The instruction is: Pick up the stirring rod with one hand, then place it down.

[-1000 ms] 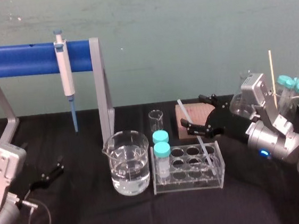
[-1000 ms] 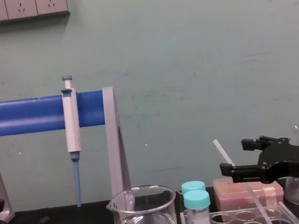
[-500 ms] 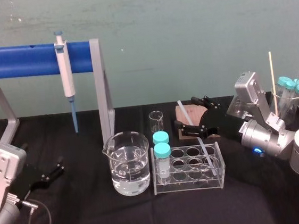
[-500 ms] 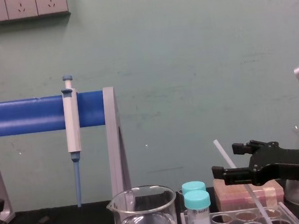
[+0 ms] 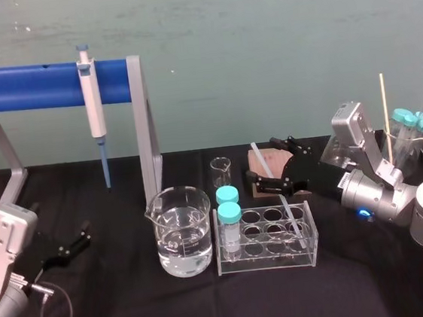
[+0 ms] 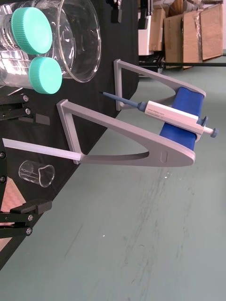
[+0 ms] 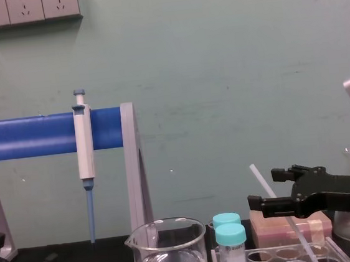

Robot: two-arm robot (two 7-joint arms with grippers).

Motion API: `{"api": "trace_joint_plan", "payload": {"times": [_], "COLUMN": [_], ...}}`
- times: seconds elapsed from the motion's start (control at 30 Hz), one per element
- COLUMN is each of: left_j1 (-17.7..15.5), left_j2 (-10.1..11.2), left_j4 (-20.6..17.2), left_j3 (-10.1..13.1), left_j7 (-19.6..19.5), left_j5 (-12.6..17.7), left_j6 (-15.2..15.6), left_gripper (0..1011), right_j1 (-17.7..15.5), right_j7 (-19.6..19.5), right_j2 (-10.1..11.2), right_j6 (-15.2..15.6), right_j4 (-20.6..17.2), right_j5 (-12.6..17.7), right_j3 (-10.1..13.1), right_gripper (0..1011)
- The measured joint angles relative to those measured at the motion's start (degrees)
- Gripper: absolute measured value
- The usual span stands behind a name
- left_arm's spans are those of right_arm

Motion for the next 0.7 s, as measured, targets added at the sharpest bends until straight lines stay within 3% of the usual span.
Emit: {"api": "trace_joint_plan", "payload": {"times": [0.33, 0.7], "left_j1": [0.0, 0.0], "left_j2": [0.0, 0.0], "left_j4": [0.0, 0.0], "left_j3": [0.0, 0.0], "left_j7": [0.0, 0.0], "left_j5": [0.0, 0.0], "left_j6": [0.0, 0.0], "left_gripper": [1000, 1000], "right_j1": [-0.05, -0.08], "right_j7": [-0.09, -0.15], "right_j2": [0.05, 0.1], "right_j6": [0.0, 0.03], "right_j4": [-0.13, -0.18], "right_j5": [0.0, 0.01], "right_j3": [-0.06, -0.1], "right_gripper": [995, 715]}}
